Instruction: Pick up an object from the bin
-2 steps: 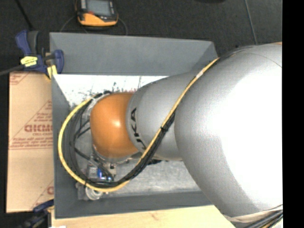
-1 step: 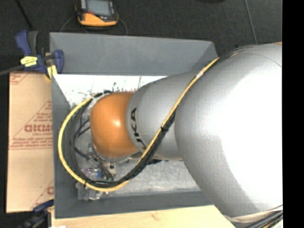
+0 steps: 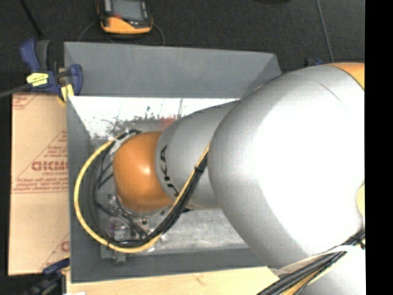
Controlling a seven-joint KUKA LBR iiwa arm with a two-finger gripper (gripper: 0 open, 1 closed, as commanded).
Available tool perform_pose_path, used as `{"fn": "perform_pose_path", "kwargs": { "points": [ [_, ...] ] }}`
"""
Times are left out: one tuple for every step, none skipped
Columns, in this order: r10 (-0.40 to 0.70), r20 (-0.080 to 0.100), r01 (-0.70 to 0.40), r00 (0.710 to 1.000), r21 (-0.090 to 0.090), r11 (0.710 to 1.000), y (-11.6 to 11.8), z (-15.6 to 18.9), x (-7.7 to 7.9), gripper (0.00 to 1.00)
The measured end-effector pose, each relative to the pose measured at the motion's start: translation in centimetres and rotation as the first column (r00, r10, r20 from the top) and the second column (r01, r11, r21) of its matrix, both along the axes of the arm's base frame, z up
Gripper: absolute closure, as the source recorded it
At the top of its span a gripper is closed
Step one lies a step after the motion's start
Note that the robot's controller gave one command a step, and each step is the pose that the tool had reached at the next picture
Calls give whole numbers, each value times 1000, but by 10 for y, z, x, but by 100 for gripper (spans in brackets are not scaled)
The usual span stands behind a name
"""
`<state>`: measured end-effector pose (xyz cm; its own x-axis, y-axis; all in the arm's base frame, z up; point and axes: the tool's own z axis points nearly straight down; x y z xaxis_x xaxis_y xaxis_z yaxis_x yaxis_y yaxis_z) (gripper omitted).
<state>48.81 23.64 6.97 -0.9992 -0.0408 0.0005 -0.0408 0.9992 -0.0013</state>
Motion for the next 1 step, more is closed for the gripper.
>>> {"fn": "perform_pose_path", "kwargs": {
  "points": [
    [-5, 2, 5, 1000, 3, 1000, 1, 2, 0, 100]
  ]
}}
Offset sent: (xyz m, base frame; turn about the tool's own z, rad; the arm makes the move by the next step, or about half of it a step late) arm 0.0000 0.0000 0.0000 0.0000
